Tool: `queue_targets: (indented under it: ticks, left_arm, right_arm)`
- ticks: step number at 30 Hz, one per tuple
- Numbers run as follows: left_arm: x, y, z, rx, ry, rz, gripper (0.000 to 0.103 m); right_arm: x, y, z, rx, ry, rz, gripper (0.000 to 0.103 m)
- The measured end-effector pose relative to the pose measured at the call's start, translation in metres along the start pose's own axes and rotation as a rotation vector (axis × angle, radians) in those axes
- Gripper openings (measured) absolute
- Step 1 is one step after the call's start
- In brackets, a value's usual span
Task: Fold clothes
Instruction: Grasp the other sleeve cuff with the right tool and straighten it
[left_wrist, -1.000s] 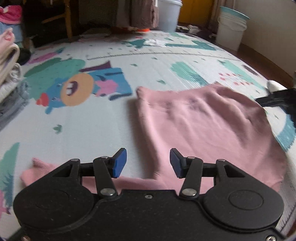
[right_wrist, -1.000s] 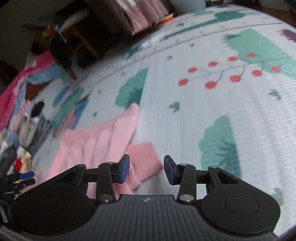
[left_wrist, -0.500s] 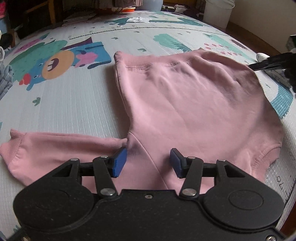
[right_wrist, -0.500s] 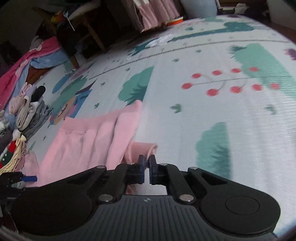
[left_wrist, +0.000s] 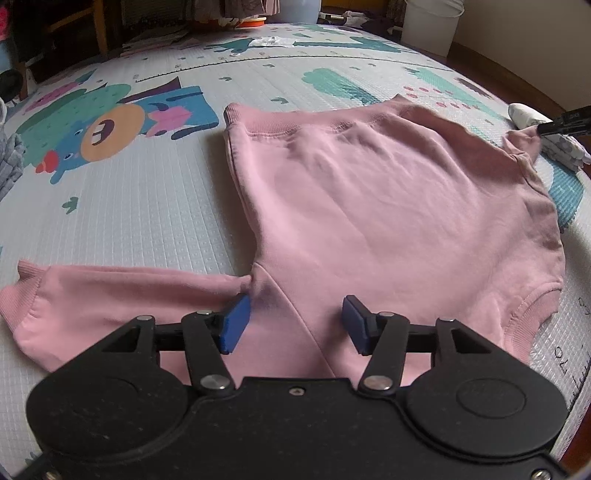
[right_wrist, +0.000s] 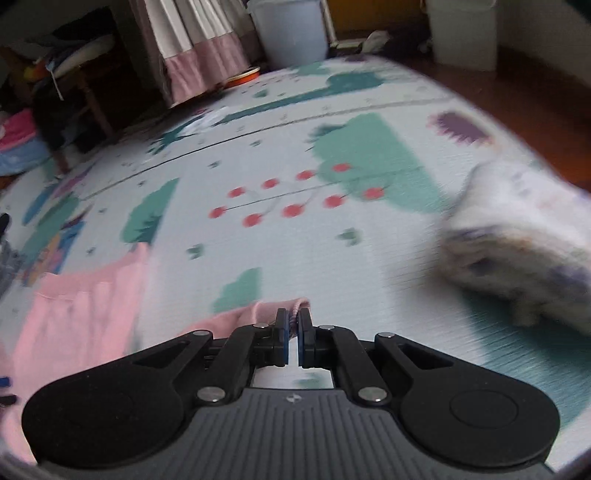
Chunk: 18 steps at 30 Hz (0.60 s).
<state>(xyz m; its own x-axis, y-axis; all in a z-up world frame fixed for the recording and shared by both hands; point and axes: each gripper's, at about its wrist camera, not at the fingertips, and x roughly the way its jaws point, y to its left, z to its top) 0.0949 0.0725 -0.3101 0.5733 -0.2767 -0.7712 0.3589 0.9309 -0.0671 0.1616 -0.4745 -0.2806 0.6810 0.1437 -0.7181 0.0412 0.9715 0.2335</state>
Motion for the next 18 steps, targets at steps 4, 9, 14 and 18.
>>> queue_targets:
  ticks: [4, 9, 14, 18]
  left_arm:
    - [0.0, -0.001, -0.001, 0.005, -0.003, 0.001, 0.057]
    - [0.0, -0.001, -0.001, 0.004, -0.003, 0.001, 0.058]
    - [0.001, -0.005, -0.001, 0.012, -0.003, 0.0, 0.063]
    - [0.001, -0.004, -0.001, 0.01, 0.0, -0.002, 0.063]
  right_arm:
    - [-0.025, -0.013, 0.002, -0.018, -0.042, -0.042, 0.007]
    - [-0.04, -0.019, 0.003, -0.04, -0.054, -0.095, 0.007]
    - [-0.015, -0.035, -0.01, 0.04, 0.072, -0.135, 0.03]
    - [-0.01, -0.043, -0.027, 0.187, 0.06, -0.081, 0.054]
